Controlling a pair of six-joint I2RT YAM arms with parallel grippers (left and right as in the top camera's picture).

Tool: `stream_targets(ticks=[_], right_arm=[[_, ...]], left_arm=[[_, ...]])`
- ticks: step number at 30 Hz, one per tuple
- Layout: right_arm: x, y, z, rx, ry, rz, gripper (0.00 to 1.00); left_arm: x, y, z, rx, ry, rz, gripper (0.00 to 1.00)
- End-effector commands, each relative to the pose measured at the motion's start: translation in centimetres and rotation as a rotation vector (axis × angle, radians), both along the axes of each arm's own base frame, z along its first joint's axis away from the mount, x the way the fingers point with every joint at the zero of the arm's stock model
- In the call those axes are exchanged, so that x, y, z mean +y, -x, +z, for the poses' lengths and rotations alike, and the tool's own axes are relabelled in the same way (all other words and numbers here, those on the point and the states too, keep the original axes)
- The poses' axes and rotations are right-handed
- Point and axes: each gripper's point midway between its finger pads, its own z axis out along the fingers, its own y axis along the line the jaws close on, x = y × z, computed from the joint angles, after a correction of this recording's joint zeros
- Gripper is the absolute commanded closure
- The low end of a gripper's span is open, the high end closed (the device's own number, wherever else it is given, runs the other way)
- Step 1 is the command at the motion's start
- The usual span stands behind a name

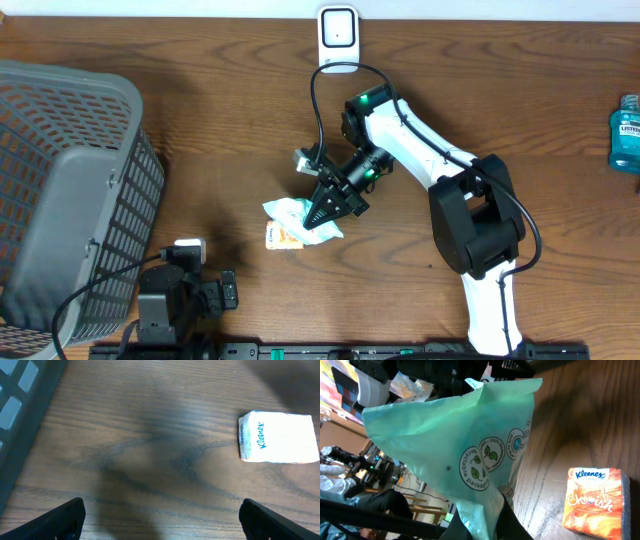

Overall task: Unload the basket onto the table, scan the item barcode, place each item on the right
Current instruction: 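Lift the mint-green pouch off the table with the right gripper, then hold the mint-green pouch in front of the barcode scanner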

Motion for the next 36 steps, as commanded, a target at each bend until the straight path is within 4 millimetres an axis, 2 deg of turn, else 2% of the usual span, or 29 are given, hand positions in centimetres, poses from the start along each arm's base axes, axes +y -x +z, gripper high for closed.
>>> stream_targets(ticks=[1,13,17,20,21,25,26,27,28,32,36], right_arm=[[0.3,0.2,0.9,-0.022,-0.042,-0.001,0.99],[-0.1,0.0,0.3,-0.048,-0.018,0.016,0.99],[-0.9,-0.9,-1.0,-0.061,0.057,0.001,0.99],[-1.3,-2.6,-2.2,-0.070,0.132,-0.054,0.98],[-1.5,-3.5,-2.9,-0.084,0.181,-0.080,0.98],[-3.3,-9.5,-6.7,-0.204,0.494,-0.274,0.98],[-4.2,-11.8,-7.8,-0.271,0.606,-0.356,0.99],[-5.9,-15.1,-8.9,-0.391,0.754,-0.474,0.99],[-6.9,-17.4,-9.2,-0.474,0.841,-0.564,0.99],[-10.1,-24.5,-8.7,-0.781,1.020,-0.823,0.99],[-11.3,-30.0,-6.7,-1.006,1.041,-1.021,0.99]], left_arm=[[0.1,0.0,0.3,-0.008,-0.001,0.005,0.02],[0.1,0.0,0.3,-0.008,-0.001,0.005,0.02],[0.1,0.0,0.3,-0.008,-0.001,0.005,0.02],[0.1,0.0,0.3,-0.008,-0.001,0.005,0.02],[0.1,0.0,0.3,-0.008,-0.001,0.005,0.02],[0.1,0.0,0.3,-0.008,-0.001,0.005,0.02],[0.1,0.0,0.3,-0.008,-0.001,0.005,0.02],[0.1,0.0,0.3,-0.008,-0.001,0.005,0.02],[0.1,0.0,0.3,-0.008,-0.001,0.005,0.02],[0.1,0.0,0.3,-0.008,-0.001,0.005,0.02],[0.1,0.0,0.3,-0.008,-0.001,0.005,0.02]])
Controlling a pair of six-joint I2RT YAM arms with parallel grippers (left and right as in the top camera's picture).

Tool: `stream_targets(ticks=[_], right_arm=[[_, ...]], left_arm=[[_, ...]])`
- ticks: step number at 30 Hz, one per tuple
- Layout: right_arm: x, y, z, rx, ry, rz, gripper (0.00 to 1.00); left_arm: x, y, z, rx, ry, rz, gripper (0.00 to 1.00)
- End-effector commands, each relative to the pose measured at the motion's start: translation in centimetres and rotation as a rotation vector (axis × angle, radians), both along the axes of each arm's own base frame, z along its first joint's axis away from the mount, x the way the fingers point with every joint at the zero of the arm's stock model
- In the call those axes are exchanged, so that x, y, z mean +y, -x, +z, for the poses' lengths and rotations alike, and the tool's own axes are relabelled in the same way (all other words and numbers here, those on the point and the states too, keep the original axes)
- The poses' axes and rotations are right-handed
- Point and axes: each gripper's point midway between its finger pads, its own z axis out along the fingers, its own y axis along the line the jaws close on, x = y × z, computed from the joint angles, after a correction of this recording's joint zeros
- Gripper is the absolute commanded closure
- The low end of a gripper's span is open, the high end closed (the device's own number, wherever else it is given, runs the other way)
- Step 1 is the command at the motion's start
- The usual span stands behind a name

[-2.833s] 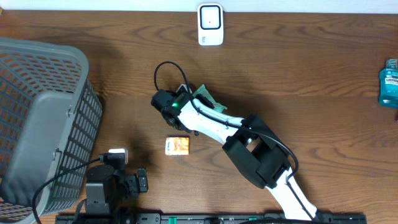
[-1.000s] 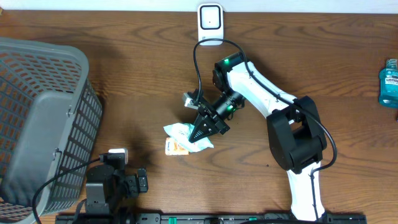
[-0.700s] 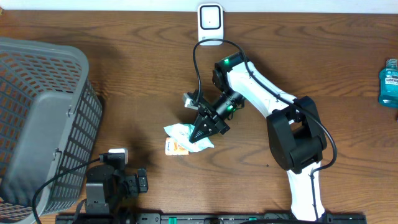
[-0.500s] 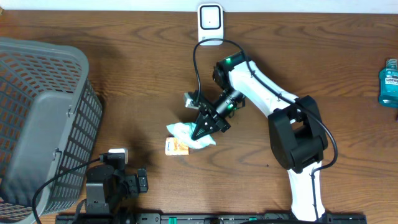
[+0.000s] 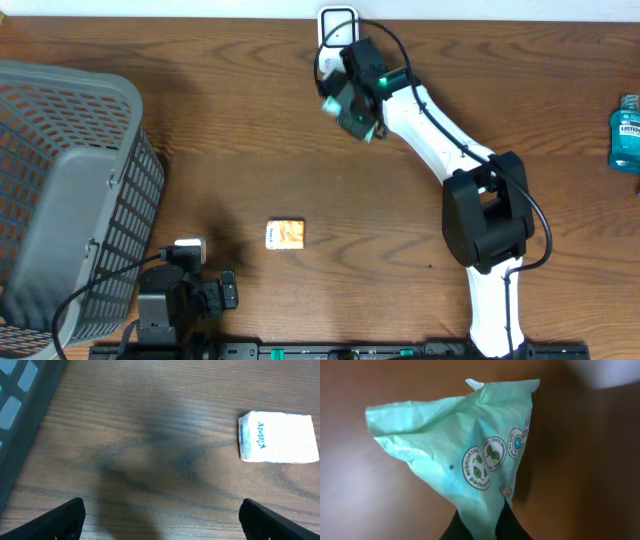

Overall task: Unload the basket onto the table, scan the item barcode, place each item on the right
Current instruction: 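Hold the mint-green pouch in front of the barcode scanner, then carry the pouch to the right edge and release it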

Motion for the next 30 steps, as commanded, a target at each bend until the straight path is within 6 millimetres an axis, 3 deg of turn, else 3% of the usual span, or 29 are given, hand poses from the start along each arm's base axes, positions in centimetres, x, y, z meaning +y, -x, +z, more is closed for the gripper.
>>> stream_targets(ticks=[1,6,14,19,22,24,25,27,28,30], right_arm=[[-3.4,-5.0,2.9,-0.266,0.168,-0.199,0.99],[-3.6,-9.8,5.2,-0.469,0.210,-0.178,0.99],[-2.2,-17.6,4.8,-0.619,0.298,-0.156,0.99],[-2.6,-17.6,4.6,-0.597,0.319,-0.164,0.99],[-3.6,-17.4,5.7,-0.607,0.360,-0.199,0.99],[-4.6,-16.9,7.3,-0.609,0.362,-0.252,0.99],[-6.0,-16.1,9.2,-0.599,0.362,-0.312,0.99],[-8.4,-15.0,11.0,-0.573,0.366,-0.391,0.99],[-11.8,-13.9,12.5,-0.539,0.371,-0.486,0.99],[-16.5,-12.8,13.2,-0.488,0.375,-0.600,0.99]], left_arm=[[0.1,0.0,0.3,-0.008,-0.001,0.005,0.02],[0.1,0.0,0.3,-0.008,-0.001,0.005,0.02],[0.1,0.0,0.3,-0.008,-0.001,0.005,0.02],[0.1,0.0,0.3,-0.008,-0.001,0.005,0.02],[0.1,0.0,0.3,-0.008,-0.001,0.005,0.02],[0.1,0.0,0.3,-0.008,-0.001,0.005,0.02],[0.1,0.0,0.3,-0.008,-0.001,0.005,0.02],[0.1,0.0,0.3,-0.008,-0.001,0.005,0.02],[0.1,0.0,0.3,-0.008,-0.001,0.005,0.02],[0.1,0.0,0.3,-0.008,-0.001,0.005,0.02]])
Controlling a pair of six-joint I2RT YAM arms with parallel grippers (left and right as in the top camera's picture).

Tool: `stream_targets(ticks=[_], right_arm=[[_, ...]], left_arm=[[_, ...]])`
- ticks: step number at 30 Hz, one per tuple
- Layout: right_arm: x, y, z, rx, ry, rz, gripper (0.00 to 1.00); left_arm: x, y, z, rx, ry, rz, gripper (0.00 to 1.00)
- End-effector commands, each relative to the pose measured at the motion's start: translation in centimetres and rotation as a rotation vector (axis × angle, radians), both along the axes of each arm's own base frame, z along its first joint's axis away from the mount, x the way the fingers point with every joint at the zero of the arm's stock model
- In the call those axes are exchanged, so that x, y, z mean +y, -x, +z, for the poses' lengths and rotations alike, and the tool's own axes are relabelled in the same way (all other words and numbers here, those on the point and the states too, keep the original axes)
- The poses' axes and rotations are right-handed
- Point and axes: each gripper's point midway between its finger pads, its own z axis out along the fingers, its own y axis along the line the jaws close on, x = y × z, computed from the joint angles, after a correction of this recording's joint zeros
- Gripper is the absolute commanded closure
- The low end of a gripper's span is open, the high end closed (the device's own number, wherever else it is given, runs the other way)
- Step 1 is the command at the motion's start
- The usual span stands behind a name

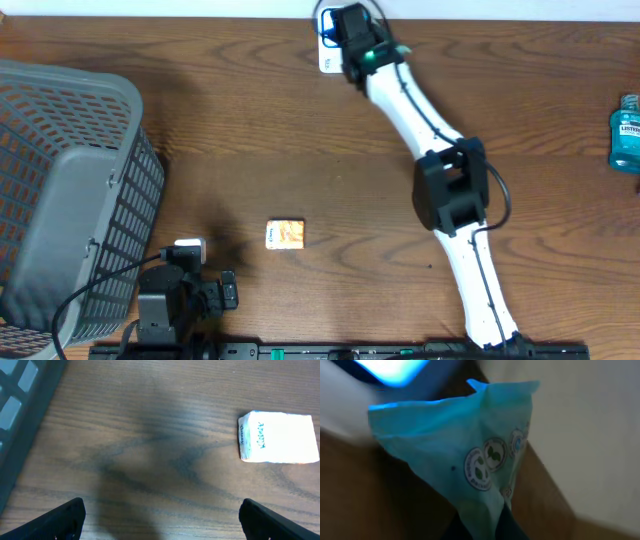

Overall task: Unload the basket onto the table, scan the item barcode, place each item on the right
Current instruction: 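Carry the pouch to the right edge and release it, then reach the right gripper down to the orange snack pack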

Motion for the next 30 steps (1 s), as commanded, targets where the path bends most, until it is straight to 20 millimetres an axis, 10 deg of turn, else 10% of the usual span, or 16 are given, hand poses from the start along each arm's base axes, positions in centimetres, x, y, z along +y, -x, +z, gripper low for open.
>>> stream_targets(ticks=[1,2,5,7,12,19,22,23,27,30], right_arm=[[-10.1,0.7,9.6,-0.173,-0.099,-0.305,0.99],[-15.1,1.4,9.1,-0.131,-0.081,-0.388,0.99],[-22.1,1.6,7.4,-0.100,-0.123,-0.481,0.99],[-32.1,2.2,4.2,-0.113,-0.244,-0.594,0.99],[-43.3,7.0,-0.5,-0.106,-0.306,-0.782,0.99],[-47.5,11.8,-4.3,-0.074,-0.487,-0.956,0.96],[-48.0,12.3,-2.9,-0.107,-0.563,-0.985,0.38],[-47.8,12.2,-2.1,-0.120,-0.586,-0.978,0.04],[-45.3,10.4,4.5,-0.236,-0.741,-0.882,0.01],[-39.1,8.6,12.7,-0.312,-0.988,-0.669,0.01]], left_arm=[[0.1,0.0,0.3,-0.008,-0.001,0.005,0.02],[0.1,0.0,0.3,-0.008,-0.001,0.005,0.02],[0.1,0.0,0.3,-0.008,-0.001,0.005,0.02],[0.1,0.0,0.3,-0.008,-0.001,0.005,0.02],[0.1,0.0,0.3,-0.008,0.000,0.005,0.02],[0.1,0.0,0.3,-0.008,-0.001,0.005,0.02],[0.1,0.0,0.3,-0.008,-0.001,0.005,0.02],[0.1,0.0,0.3,-0.008,-0.001,0.005,0.02],[0.1,0.0,0.3,-0.008,-0.001,0.005,0.02],[0.1,0.0,0.3,-0.008,-0.001,0.005,0.02]])
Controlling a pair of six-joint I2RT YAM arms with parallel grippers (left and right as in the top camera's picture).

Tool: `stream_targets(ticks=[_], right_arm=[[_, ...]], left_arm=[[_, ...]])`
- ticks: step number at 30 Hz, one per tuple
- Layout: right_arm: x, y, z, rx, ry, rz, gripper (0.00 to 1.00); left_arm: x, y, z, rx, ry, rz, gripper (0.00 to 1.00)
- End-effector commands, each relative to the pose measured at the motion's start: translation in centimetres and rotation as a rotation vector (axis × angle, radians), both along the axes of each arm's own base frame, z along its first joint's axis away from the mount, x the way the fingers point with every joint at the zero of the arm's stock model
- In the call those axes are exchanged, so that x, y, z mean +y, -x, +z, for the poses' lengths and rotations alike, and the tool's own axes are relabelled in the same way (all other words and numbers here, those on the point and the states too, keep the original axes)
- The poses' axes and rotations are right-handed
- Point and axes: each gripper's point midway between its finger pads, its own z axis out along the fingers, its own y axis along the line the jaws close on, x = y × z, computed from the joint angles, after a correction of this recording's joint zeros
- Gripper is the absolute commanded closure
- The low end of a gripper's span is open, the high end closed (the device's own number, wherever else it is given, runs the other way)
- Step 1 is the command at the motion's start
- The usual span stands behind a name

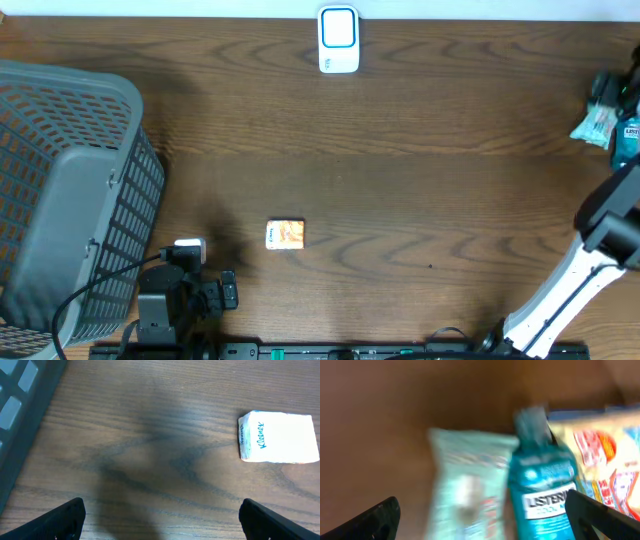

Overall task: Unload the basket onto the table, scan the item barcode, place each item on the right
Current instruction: 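Reach the right gripper down to the orange snack pack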

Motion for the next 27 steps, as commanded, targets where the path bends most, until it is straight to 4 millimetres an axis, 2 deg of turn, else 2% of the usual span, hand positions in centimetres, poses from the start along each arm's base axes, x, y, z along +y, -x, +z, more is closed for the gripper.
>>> stream_targets(ticks=[1,2,3,5,7,10,11,12,13,14,16,18,19,20,21,22,23,27], right_arm=[[10.8,-2.8,16.8,-0.424,-0.250,0.232,0.01],[15.8,-2.6,20.2,-0.484,-0.355,0.322,0.01],[17.8,-2.5,21.2,-0.496,-0.397,0.352,0.01],[22.6,-2.0,22.5,-0.488,-0.488,0.405,0.01],[27.9,-1.3,22.4,-0.430,-0.580,0.454,0.01],[36.1,0.4,20.6,-0.288,-0.701,0.542,0.01],[39.9,1.7,19.1,-0.191,-0.755,0.559,0.01],[41.6,2.5,18.4,-0.140,-0.773,0.572,0.01],[44.4,4.1,17.0,-0.049,-0.795,0.601,0.01],[45.8,5.1,16.3,0.001,-0.805,0.614,0.01],[50.8,9.1,13.4,0.200,-0.827,0.666,0.03],[54.3,12.2,11.3,0.328,-0.823,0.718,0.08],[55.4,13.2,10.4,0.365,-0.820,0.737,0.09],[57.9,15.5,8.7,0.435,-0.806,0.787,0.13],[59.1,16.5,7.6,0.462,-0.797,0.813,0.17],[59.9,17.3,6.8,0.480,-0.789,0.825,0.19],[61.1,18.6,5.0,0.514,-0.776,0.815,0.21],[63.1,21.2,1.2,0.570,-0.770,0.791,0.23]], left_arm=[[0.1,0.0,0.3,-0.008,-0.001,0.005,0.02],[0.1,0.0,0.3,-0.008,-0.001,0.005,0.02],[0.1,0.0,0.3,-0.008,-0.001,0.005,0.02],[0.1,0.0,0.3,-0.008,-0.001,0.005,0.02],[0.1,0.0,0.3,-0.008,-0.001,0.005,0.02],[0.1,0.0,0.3,-0.008,-0.001,0.005,0.02],[0.1,0.0,0.3,-0.008,-0.001,0.005,0.02],[0.1,0.0,0.3,-0.008,-0.001,0.005,0.02],[0.1,0.0,0.3,-0.008,-0.001,0.005,0.02],[0.1,0.0,0.3,-0.008,-0.001,0.005,0.02],[0.1,0.0,0.3,-0.008,0.000,0.005,0.02],[0.1,0.0,0.3,-0.008,-0.001,0.005,0.02],[0.1,0.0,0.3,-0.008,-0.001,0.005,0.02],[0.1,0.0,0.3,-0.008,-0.001,0.005,0.02],[0.1,0.0,0.3,-0.008,-0.001,0.005,0.02],[0.1,0.0,0.3,-0.008,-0.001,0.005,0.02],[0.1,0.0,0.3,-0.008,-0.001,0.005,0.02],[0.1,0.0,0.3,-0.008,-0.001,0.005,0.02]])
